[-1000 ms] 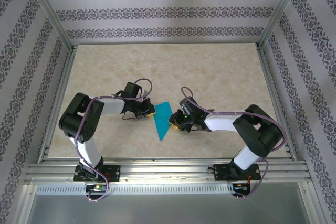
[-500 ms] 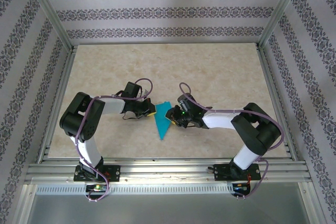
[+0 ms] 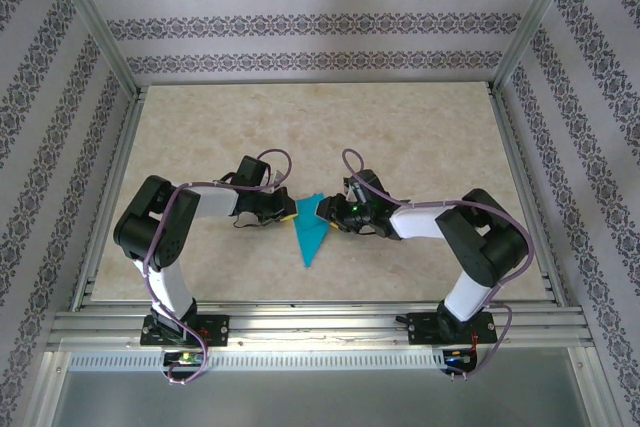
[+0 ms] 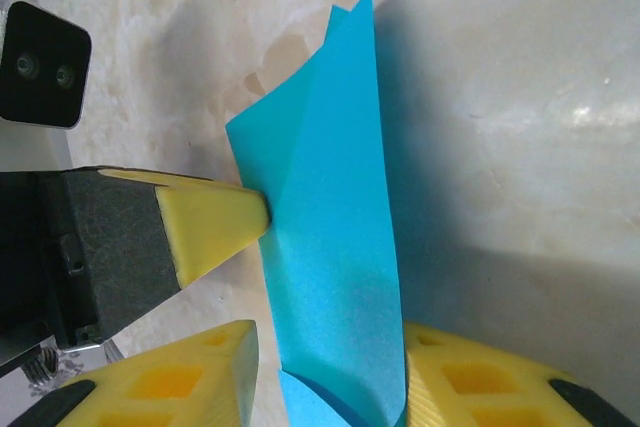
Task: Fold a paper plane with a square sheet of paper (pick it up from the middle)
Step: Fold the wing for the fifth time at the center of the table.
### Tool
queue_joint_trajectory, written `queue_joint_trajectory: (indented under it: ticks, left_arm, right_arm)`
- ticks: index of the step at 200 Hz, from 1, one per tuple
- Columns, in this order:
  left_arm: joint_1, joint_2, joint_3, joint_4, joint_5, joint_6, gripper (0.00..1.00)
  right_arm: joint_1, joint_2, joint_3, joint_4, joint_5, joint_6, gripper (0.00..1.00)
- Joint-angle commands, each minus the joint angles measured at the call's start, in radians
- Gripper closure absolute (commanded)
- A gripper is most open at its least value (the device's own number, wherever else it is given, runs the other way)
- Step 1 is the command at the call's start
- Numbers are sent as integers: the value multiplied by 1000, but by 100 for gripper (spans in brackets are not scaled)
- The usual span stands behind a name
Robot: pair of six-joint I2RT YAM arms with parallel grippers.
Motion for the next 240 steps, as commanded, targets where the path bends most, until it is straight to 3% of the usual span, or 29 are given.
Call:
queue_joint_trajectory:
  ticks: [1,65,138,208,240]
  left_arm:
    - [1,10,3,-25,-17,22,96]
    - [6,12,-9,-7,-11,22,96]
    - [12,23,15,-24,9,58,96]
    - [13,77,110,-76,78,172,96]
    - [13,101,168,-148,72,252,96]
  right_arm:
    - [-24,13,4,59,-92,-80,61]
    - [-61,20,25,39,-186,-181,60]
    - [-85,85,65,68,-264,-193,59]
    - [-125,168,134,31,-317,-226,79]
    - [-150,165,129,8,-332,-235,81]
